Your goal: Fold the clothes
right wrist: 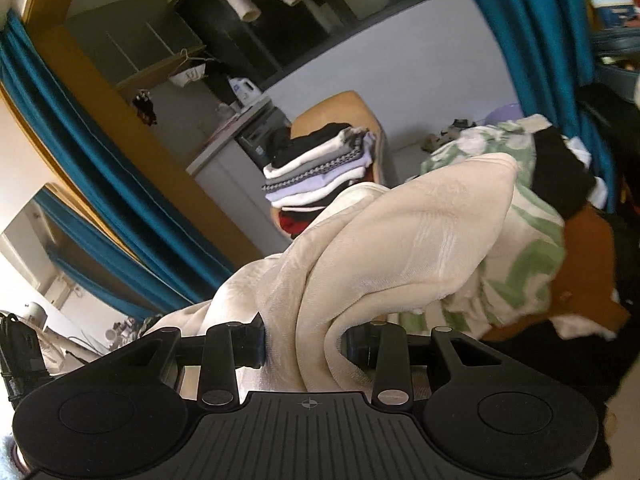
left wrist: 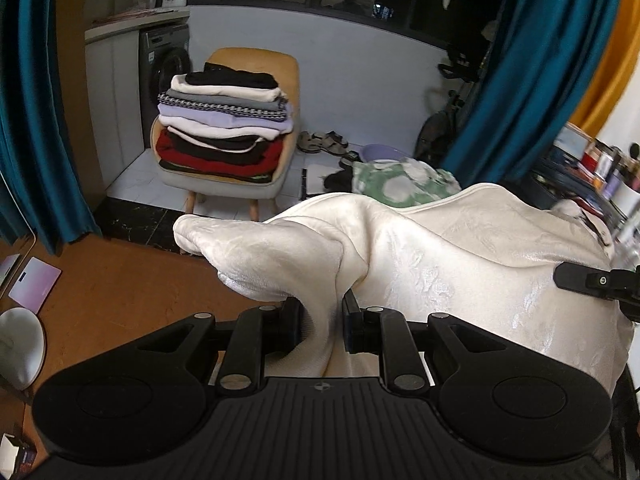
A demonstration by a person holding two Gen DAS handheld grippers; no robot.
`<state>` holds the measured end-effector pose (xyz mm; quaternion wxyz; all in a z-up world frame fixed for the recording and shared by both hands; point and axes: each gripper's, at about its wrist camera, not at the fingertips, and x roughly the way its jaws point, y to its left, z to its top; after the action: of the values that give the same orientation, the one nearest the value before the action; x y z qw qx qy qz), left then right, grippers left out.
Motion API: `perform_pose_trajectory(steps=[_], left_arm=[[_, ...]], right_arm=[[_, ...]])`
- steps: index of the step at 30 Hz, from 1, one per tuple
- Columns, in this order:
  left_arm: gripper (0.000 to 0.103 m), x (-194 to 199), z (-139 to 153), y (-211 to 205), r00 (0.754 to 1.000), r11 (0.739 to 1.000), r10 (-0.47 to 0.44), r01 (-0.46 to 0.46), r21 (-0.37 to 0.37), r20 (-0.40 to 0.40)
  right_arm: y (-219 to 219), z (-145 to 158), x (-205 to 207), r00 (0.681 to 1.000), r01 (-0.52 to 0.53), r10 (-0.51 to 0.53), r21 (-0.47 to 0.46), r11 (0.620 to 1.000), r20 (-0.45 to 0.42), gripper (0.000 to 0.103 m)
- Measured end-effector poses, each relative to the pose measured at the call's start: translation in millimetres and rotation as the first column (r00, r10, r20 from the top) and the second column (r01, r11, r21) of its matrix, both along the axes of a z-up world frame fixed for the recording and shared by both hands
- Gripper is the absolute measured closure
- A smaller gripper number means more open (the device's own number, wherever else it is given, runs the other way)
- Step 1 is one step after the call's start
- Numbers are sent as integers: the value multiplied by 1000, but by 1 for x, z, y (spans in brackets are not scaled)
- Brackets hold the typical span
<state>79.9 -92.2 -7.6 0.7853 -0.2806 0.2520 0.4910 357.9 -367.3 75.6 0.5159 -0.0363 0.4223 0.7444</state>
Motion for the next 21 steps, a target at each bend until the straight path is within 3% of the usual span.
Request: perform_pose_trajectory(steps=[6, 9, 14, 21], left_arm=[[83, -52, -27, 89, 1000, 998, -30, 30, -55, 0], [83, -88, -31, 139, 998, 994, -55, 53, -93, -18], [84, -137, -26, 218, 989, 988, -130, 123, -95, -72], [83, -167, -27, 301, 985, 982, -166, 160, -98, -50]], right_arm=[[79, -20, -78, 999, 28, -27, -59, 998, 28, 72], [115, -31, -129, 998, 55, -53, -106, 993, 21, 72], [170, -38, -209, 995, 94, -95, -155, 983, -2, 72], [239, -42, -264, 991, 132, -129, -164, 978, 24, 72]])
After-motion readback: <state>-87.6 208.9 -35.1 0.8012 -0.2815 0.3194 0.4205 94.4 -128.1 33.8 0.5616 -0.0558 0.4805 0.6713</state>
